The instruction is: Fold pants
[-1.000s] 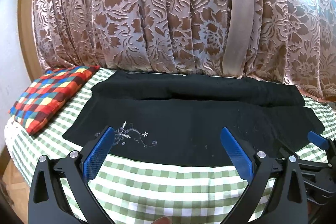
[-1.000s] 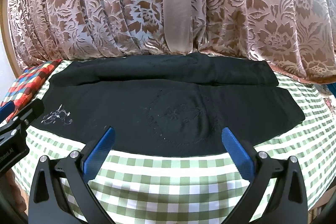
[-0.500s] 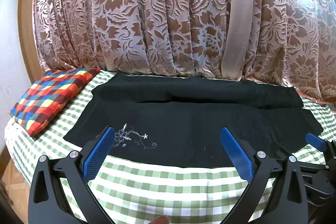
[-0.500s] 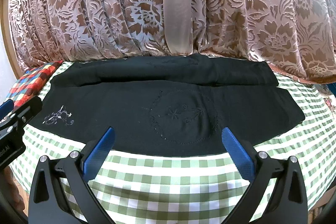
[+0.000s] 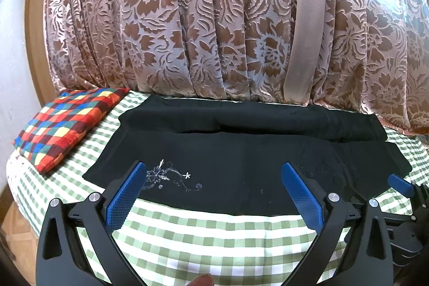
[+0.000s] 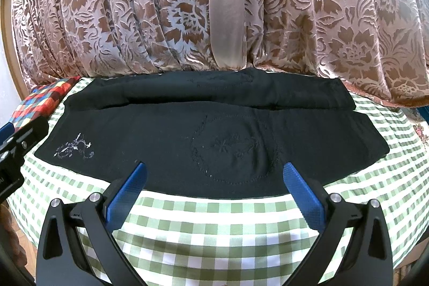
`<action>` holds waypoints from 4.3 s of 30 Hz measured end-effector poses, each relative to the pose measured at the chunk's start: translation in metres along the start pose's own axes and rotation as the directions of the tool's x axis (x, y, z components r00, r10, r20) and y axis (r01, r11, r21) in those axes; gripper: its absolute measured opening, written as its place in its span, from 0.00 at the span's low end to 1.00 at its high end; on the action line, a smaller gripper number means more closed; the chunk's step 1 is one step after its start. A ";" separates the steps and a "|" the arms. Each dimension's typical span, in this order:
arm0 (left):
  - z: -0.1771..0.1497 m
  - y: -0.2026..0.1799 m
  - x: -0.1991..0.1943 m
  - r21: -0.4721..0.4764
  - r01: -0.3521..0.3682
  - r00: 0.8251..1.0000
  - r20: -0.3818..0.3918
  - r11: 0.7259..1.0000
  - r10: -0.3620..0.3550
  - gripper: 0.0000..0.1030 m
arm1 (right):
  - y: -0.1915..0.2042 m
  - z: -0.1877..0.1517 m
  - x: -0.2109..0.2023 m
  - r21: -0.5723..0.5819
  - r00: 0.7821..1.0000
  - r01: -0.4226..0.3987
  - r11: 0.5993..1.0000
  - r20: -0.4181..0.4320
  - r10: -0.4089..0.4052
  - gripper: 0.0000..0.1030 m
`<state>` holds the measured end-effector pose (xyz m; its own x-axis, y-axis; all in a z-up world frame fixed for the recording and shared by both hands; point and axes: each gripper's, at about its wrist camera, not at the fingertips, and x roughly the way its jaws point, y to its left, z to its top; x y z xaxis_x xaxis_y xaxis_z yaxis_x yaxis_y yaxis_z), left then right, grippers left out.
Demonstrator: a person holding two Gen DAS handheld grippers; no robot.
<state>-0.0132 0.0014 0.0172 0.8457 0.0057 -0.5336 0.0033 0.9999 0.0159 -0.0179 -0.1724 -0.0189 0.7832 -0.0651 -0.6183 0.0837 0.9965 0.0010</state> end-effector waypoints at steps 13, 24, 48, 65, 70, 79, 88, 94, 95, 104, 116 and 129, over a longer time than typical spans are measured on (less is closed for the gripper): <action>-0.031 0.037 0.046 -0.191 0.162 0.963 -0.184 0.968 -0.197 0.97 | -0.044 -0.013 0.027 0.207 0.939 -0.280 0.937 -0.146 0.312 0.98; -0.058 0.162 0.074 -0.515 0.100 0.947 -0.213 0.851 -0.240 0.97 | -0.103 -0.033 0.077 0.584 0.794 -0.382 0.716 -0.189 0.578 0.98; -0.047 0.264 0.121 -0.682 -0.110 0.950 -0.285 0.723 -0.125 0.05 | -0.109 -0.019 0.116 0.527 0.824 -0.355 0.772 -0.213 0.525 0.07; -0.090 0.266 0.056 -0.618 -0.184 0.926 -0.370 0.765 -0.076 0.05 | -0.212 -0.064 0.041 0.566 0.897 -0.253 0.785 -0.167 0.410 0.49; -0.090 0.263 0.058 -0.605 -0.196 0.923 -0.380 0.771 -0.063 0.05 | -0.324 -0.064 0.044 0.689 0.980 0.015 0.724 -0.152 0.125 0.50; -0.089 0.258 0.061 -0.569 -0.229 0.911 -0.410 0.790 -0.032 0.05 | -0.374 -0.030 0.094 0.709 0.981 0.111 0.696 -0.191 0.038 0.40; -0.084 0.257 0.057 -0.546 -0.224 0.910 -0.414 0.807 -0.027 0.06 | -0.368 -0.027 0.017 0.613 0.984 0.176 0.770 -0.138 -0.115 0.10; -0.081 0.262 0.047 -0.563 -0.212 0.914 -0.404 0.798 -0.042 0.06 | -0.366 -0.047 -0.011 0.620 0.975 0.221 0.753 -0.162 -0.153 0.10; -0.082 0.263 0.048 -0.559 -0.219 0.910 -0.414 0.800 -0.040 0.05 | -0.369 -0.053 -0.007 0.632 0.971 0.235 0.738 -0.185 -0.151 0.09; -0.087 0.259 0.054 -0.497 -0.234 0.891 -0.454 0.836 -0.021 0.17 | -0.378 -0.081 0.008 0.665 0.959 0.272 0.696 -0.252 -0.134 0.23; -0.001 0.300 0.029 -0.568 -0.199 0.959 -0.280 0.799 0.039 0.41 | -0.324 -0.024 -0.020 0.577 0.987 0.158 0.801 -0.094 -0.128 0.57; 0.103 0.286 0.229 -0.592 -0.092 0.922 -0.354 0.800 -0.156 0.41 | -0.139 -0.002 0.094 0.322 0.935 -0.156 0.934 -0.256 0.244 0.68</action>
<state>0.2364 0.2872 -0.0139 0.5902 -0.1450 -0.7941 -0.3917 0.8088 -0.4388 0.0424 -0.3166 -0.0788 0.5949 0.1962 -0.7795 0.1546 0.9237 0.3505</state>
